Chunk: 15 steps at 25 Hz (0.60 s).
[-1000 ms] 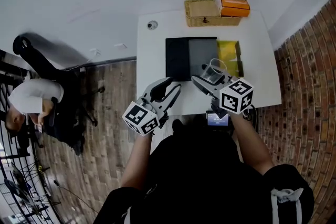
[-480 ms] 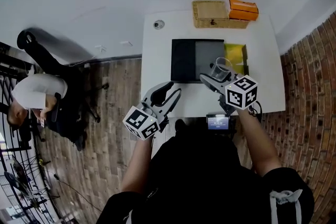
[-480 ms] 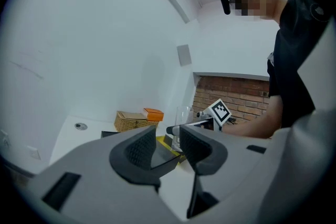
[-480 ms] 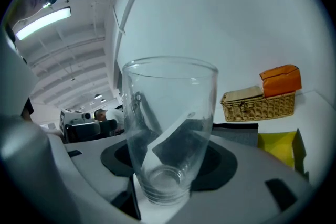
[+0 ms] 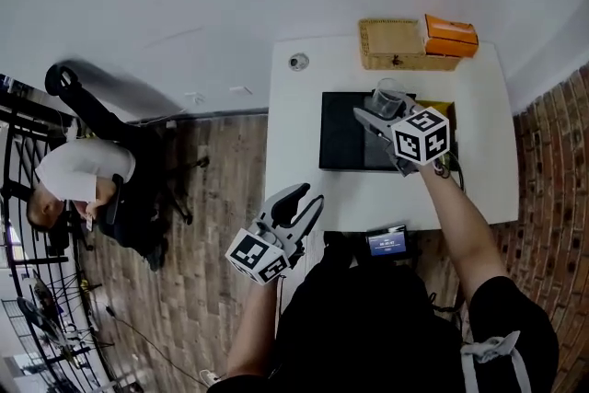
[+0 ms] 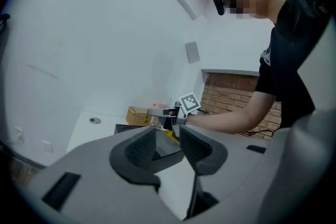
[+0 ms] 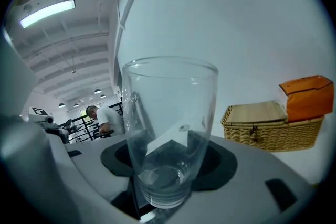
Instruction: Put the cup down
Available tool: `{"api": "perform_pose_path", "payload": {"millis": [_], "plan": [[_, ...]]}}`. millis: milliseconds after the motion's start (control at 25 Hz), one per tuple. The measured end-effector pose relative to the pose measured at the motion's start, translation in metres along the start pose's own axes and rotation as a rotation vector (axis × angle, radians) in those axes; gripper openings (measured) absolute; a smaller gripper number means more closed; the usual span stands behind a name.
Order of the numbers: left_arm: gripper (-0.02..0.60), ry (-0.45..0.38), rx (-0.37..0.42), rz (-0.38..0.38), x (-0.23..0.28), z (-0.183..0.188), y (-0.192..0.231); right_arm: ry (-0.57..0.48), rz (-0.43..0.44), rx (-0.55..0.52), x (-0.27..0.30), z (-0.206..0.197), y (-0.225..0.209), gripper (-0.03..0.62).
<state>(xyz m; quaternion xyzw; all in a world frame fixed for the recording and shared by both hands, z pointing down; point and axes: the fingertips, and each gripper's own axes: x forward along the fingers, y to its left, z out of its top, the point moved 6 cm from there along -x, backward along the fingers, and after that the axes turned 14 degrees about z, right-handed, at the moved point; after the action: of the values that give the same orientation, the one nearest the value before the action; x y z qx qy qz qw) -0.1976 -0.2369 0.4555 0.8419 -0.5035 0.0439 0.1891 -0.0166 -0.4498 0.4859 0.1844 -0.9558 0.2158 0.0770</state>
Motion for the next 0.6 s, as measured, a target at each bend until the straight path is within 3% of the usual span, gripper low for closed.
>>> {"api": "perform_pose_path", "payload": {"millis": [280,600], "plan": [[0.147,0.006,-0.042,0.060,-0.006,-0.009,0.006,0.009,0.006,-0.062,0.067,0.000,-0.022,0.272],[0.147,0.018,-0.072,0.061,-0.005,-0.016,0.007,0.110,-0.003,-0.231,0.103,-0.020,-0.009,0.272]]}}
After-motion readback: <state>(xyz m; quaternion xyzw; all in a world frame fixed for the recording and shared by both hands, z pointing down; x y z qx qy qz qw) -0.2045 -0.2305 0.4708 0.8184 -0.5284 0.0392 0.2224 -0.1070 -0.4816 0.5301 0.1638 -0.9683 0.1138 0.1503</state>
